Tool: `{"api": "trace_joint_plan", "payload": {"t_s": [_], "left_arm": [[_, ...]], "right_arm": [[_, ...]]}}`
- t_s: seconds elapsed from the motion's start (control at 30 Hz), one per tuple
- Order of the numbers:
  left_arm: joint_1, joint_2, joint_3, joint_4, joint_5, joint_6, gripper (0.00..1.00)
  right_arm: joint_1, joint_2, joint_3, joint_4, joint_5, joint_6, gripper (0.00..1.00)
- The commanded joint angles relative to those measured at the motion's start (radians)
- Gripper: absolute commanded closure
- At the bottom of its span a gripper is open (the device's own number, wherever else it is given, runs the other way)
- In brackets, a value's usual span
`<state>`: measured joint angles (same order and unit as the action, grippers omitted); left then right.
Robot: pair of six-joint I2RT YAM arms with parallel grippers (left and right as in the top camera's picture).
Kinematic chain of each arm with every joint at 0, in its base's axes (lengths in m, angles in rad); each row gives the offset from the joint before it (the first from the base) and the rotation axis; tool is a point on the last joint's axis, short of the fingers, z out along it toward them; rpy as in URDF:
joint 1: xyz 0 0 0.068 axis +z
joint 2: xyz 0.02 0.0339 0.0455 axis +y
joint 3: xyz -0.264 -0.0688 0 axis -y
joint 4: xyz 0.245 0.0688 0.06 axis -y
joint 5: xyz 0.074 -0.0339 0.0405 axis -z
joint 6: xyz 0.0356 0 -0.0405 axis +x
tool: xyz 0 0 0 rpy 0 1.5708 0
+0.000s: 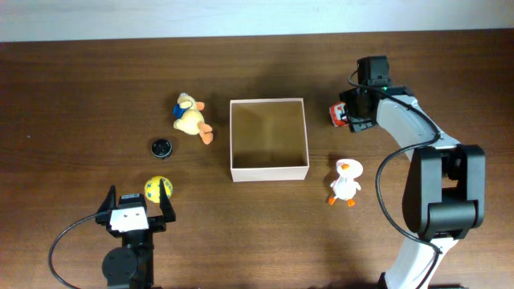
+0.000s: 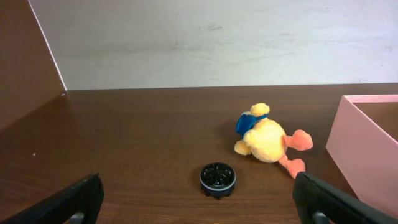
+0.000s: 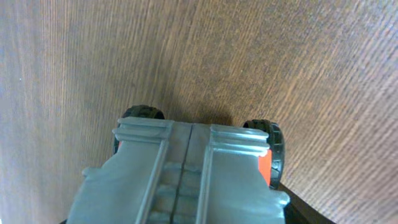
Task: Pack container
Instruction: 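Lower the right gripper and grasp the red toy truck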
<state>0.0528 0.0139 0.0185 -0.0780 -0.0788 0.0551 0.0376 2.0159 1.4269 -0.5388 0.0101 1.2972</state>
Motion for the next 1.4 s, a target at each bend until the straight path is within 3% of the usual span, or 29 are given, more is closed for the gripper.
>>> {"api": "trace_joint_plan", "payload": {"t_s": [0.0, 0.3, 0.77, 0.93, 1.2, 1.37], "left_arm": [[0.002, -0.008, -0.009, 0.003, 0.004, -0.01, 0.01], [0.002, -0.008, -0.009, 0.003, 0.004, -0.01, 0.01], [0.002, -0.008, -0.009, 0.003, 0.004, -0.01, 0.01], [0.002, -0.008, -0.009, 0.003, 0.004, -0.01, 0.01], [0.002, -0.008, -0.009, 0.003, 0.004, -0.01, 0.01], [0.002, -0.008, -0.009, 0.003, 0.004, -0.01, 0.01]], "right_arm": [[-0.007, 0.012, 0.023, -0.03, 0.029, -0.054, 0.42], [-0.007, 0.012, 0.023, -0.048, 0.058, -0.281, 0.42], [-0.007, 0.016, 0.023, -0.057, 0.066, -0.87, 0.41], [-0.007, 0.026, 0.023, -0.075, 0.066, -1.037, 0.31], [-0.007, 0.071, 0.023, -0.074, 0.068, -1.084, 0.28], [-0.007, 0.071, 0.023, -0.019, 0.107, -1.084, 0.15]]}}
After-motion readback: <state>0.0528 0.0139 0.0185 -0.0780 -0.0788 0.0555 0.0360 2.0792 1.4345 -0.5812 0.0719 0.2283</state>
